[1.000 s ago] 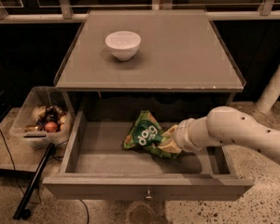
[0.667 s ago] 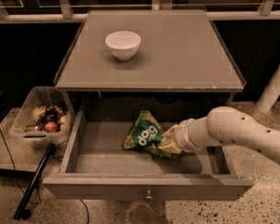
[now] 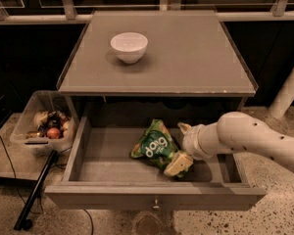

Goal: Place green rice chip bag into top drawer

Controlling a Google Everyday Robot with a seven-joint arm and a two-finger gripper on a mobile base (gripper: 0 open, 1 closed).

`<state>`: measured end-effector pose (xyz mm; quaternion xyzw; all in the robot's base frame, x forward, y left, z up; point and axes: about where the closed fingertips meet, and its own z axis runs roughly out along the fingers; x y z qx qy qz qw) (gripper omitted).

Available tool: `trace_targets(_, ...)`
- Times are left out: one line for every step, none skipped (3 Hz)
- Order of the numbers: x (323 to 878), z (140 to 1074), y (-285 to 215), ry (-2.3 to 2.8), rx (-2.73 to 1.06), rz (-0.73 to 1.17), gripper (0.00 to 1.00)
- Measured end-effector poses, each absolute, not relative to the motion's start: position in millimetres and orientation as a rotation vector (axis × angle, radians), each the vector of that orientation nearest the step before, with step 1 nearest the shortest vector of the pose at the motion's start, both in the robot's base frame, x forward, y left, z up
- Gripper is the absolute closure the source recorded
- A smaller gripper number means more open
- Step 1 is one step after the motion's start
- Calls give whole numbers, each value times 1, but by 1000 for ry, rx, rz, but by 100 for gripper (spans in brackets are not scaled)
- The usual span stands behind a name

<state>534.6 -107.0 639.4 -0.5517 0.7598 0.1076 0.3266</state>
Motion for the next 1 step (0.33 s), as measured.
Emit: trace_targets(535,639,-107,1991,-1445,282,0)
